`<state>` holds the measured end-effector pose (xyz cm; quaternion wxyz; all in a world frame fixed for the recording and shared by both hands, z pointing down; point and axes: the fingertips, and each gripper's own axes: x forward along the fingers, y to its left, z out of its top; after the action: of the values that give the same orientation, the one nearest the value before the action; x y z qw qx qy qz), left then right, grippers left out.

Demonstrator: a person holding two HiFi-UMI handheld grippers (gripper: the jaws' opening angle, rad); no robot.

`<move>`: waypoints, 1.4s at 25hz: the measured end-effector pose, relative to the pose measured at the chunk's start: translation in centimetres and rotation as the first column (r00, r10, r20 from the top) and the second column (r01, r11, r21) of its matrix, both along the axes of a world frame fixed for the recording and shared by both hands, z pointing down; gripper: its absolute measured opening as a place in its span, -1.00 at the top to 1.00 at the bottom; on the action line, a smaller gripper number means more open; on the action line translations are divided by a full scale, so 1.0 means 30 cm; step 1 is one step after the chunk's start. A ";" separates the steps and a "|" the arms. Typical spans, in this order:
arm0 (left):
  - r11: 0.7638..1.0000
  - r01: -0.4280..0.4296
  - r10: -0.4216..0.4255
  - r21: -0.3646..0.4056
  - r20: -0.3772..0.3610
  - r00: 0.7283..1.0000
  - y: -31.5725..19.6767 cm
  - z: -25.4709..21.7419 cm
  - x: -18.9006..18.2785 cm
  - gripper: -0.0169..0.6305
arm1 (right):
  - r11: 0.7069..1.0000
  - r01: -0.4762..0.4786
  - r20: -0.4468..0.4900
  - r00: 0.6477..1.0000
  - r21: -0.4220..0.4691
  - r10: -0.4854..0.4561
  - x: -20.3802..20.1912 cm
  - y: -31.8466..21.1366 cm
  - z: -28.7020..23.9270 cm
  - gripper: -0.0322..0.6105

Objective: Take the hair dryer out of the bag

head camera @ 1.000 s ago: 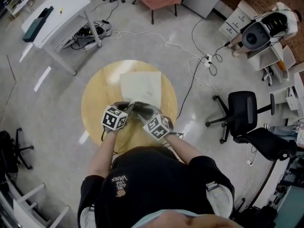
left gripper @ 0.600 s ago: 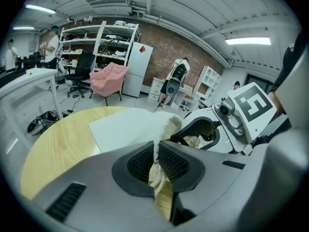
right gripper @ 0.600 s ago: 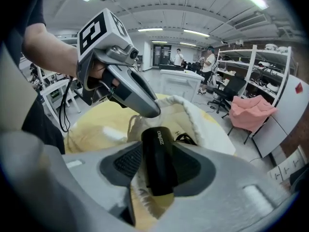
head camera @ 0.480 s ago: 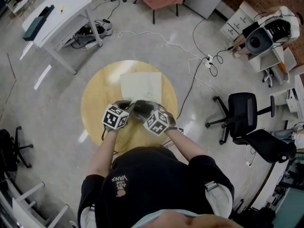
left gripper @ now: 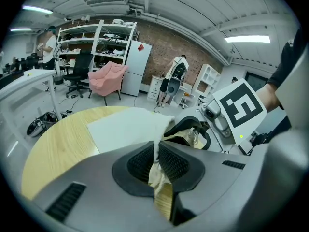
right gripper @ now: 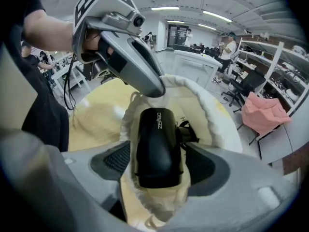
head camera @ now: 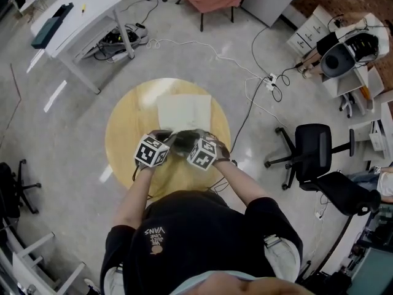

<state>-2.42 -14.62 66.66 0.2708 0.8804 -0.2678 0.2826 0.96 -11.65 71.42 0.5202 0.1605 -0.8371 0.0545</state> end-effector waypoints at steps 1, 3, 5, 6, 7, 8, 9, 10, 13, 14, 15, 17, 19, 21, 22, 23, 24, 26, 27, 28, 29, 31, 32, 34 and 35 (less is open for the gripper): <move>1.000 -0.002 0.002 0.000 0.004 1.000 0.000 0.001 -0.001 0.82 | 1.000 0.009 -0.012 1.000 -0.011 -0.009 0.001 0.000 0.006 -0.20; 1.000 -0.005 0.005 -0.002 0.014 1.000 0.000 0.005 -0.003 0.82 | 0.999 0.024 -0.029 0.999 -0.022 -0.025 -0.002 -0.006 0.011 -0.20; 1.000 -0.010 0.010 -0.001 0.027 1.000 0.001 0.008 -0.004 0.82 | 0.999 0.038 -0.045 0.998 -0.036 -0.039 -0.005 -0.009 0.019 -0.20; 1.000 -0.014 0.013 0.002 0.034 0.999 0.000 0.009 -0.005 0.82 | 0.998 0.043 -0.056 0.997 -0.048 -0.046 -0.005 -0.008 0.026 -0.20; 1.000 -0.017 0.017 0.004 0.041 0.999 -0.001 0.011 -0.007 0.82 | 0.997 0.047 -0.068 0.996 -0.061 -0.051 -0.005 -0.008 0.035 -0.20; 1.000 -0.020 0.020 0.005 0.047 0.999 -0.003 0.013 -0.009 0.82 | 0.996 0.049 -0.079 0.995 -0.073 -0.055 -0.006 -0.009 0.043 -0.20; 1.000 -0.023 0.022 0.006 0.052 0.998 -0.005 0.016 -0.010 0.82 | 0.995 0.051 -0.088 0.994 -0.084 -0.058 -0.008 -0.011 0.050 -0.20; 1.000 -0.024 0.024 0.005 0.053 0.998 -0.007 0.018 -0.011 0.82 | 0.994 0.052 -0.096 0.994 -0.093 -0.060 -0.011 -0.013 0.058 -0.20; 1.000 -0.024 0.024 -0.002 0.047 0.999 -0.010 0.019 -0.015 0.82 | 0.992 0.052 -0.115 0.991 -0.111 -0.065 -0.022 -0.018 0.076 -0.20; 1.000 -0.024 0.024 -0.003 0.045 0.999 -0.012 0.019 -0.016 0.82 | 0.992 0.052 -0.120 0.991 -0.117 -0.066 -0.024 -0.020 0.081 -0.20; 1.000 -0.024 0.024 -0.004 0.044 0.999 -0.013 0.019 -0.017 0.82 | 0.991 0.052 -0.126 0.990 -0.123 -0.067 -0.026 -0.021 0.086 -0.20; 1.000 -0.023 0.023 -0.006 0.042 0.999 -0.014 0.021 -0.020 0.82 | 0.990 0.053 -0.139 0.988 -0.134 -0.072 -0.027 -0.022 0.098 -0.20; 1.000 -0.023 0.023 -0.008 0.045 0.999 -0.014 0.024 -0.023 0.82 | 0.988 0.056 -0.151 0.985 -0.145 -0.078 -0.028 -0.021 0.113 -0.20; 1.000 -0.025 0.025 -0.010 0.048 0.999 -0.015 0.029 -0.020 0.82 | 0.986 0.061 -0.160 0.983 -0.156 -0.086 -0.025 -0.020 0.130 -0.20; 1.000 -0.025 0.026 -0.011 0.048 0.999 -0.016 0.030 -0.018 0.82 | 0.985 0.063 -0.163 0.983 -0.162 -0.089 -0.023 -0.020 0.136 -0.20; 1.000 -0.025 0.026 -0.012 0.048 0.999 -0.016 0.031 -0.017 0.82 | 0.984 0.064 -0.165 0.982 -0.169 -0.092 -0.024 -0.020 0.140 -0.20; 1.000 -0.026 0.027 -0.013 0.048 0.999 -0.016 0.031 -0.019 0.82 | 0.982 0.065 -0.166 0.982 -0.176 -0.094 -0.026 -0.020 0.141 -0.20; 1.000 -0.027 0.028 -0.015 0.047 0.999 -0.015 0.030 -0.025 0.82 | 0.980 0.067 -0.166 0.981 -0.186 -0.099 -0.034 -0.018 0.142 -0.20; 0.999 -0.027 0.028 -0.016 0.046 0.999 -0.014 0.031 -0.027 0.82 | 0.979 0.069 -0.167 0.981 -0.190 -0.101 -0.036 -0.017 0.144 -0.21; 0.999 -0.028 0.029 -0.018 0.045 0.999 -0.013 0.032 -0.029 0.82 | 0.979 0.070 -0.169 0.980 -0.194 -0.104 -0.037 -0.016 0.146 -0.21; 0.999 -0.028 0.029 -0.021 0.045 0.999 -0.013 0.034 -0.030 0.82 | 0.978 0.072 -0.171 0.979 -0.197 -0.106 -0.038 -0.017 0.149 -0.21; 0.999 -0.029 0.031 -0.027 0.045 0.999 -0.010 0.036 -0.030 0.82 | 0.977 0.075 -0.175 0.978 -0.201 -0.111 -0.038 -0.016 0.156 -0.22; 0.999 -0.031 0.032 -0.029 0.046 0.998 -0.007 0.037 -0.029 0.82 | 0.976 0.076 -0.176 0.978 -0.205 -0.113 -0.036 -0.016 0.159 -0.22; 0.999 -0.032 0.034 -0.032 0.048 0.998 -0.002 0.039 -0.026 0.82 | 0.973 0.079 -0.177 0.977 -0.215 -0.118 -0.033 -0.014 0.163 -0.22; 0.999 -0.033 0.034 -0.034 0.049 0.998 0.000 0.040 -0.027 0.82 | 0.972 0.080 -0.178 0.977 -0.220 -0.121 -0.034 -0.013 0.165 -0.22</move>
<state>-3.24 -14.63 67.86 0.2738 0.8730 -0.2550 0.3130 -0.06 -12.03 76.36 0.6141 0.0662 -0.7800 0.1009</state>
